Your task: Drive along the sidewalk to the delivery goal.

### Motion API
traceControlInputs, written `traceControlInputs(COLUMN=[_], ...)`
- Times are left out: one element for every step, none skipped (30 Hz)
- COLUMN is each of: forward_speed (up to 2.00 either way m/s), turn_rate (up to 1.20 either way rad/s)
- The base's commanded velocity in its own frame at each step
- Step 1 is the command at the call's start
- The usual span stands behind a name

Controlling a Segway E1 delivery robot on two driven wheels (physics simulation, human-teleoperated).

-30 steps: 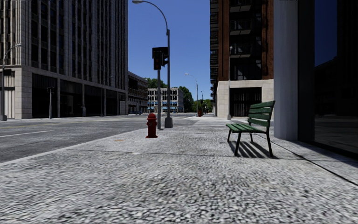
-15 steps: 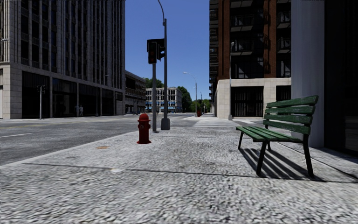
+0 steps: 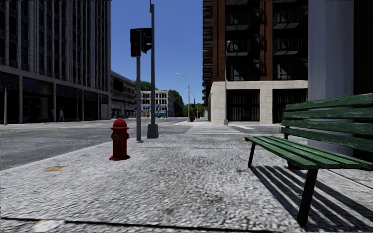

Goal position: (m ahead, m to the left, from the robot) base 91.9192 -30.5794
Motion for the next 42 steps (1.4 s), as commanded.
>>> traceControlInputs(forward_speed=[2.00, 2.00, 2.00, 2.00, 2.00, 2.00, 2.00, 2.00, 2.00, 2.00, 2.00, 2.00, 2.00, 2.00, 2.00, 2.00, 2.00, 2.00, 2.00, 2.00, 2.00, 2.00, 2.00, 2.00, 2.00, 2.00, 2.00, 2.00, 2.00, 2.00, 2.00, 2.00, 2.00, 2.00, 2.00, 2.00, 2.00, 2.00, 2.00, 2.00, 2.00, 2.00], turn_rate=[-0.30, -0.30, -0.30, -0.30, -0.30, -0.30, -0.30, -0.30, -0.29, -0.10, 0.00, 0.00, 0.00, 0.00, 0.00, 0.00, 0.00, 0.00, 0.00, 0.00, 0.00, 0.00, 0.00, 0.00, 0.00, 0.00, 0.00, 0.00, 0.00, 0.00, 0.00, 0.00, 0.00, -0.11, -0.24, -0.28, -0.29, -0.29, -0.30, -0.30, -0.30, -0.30])
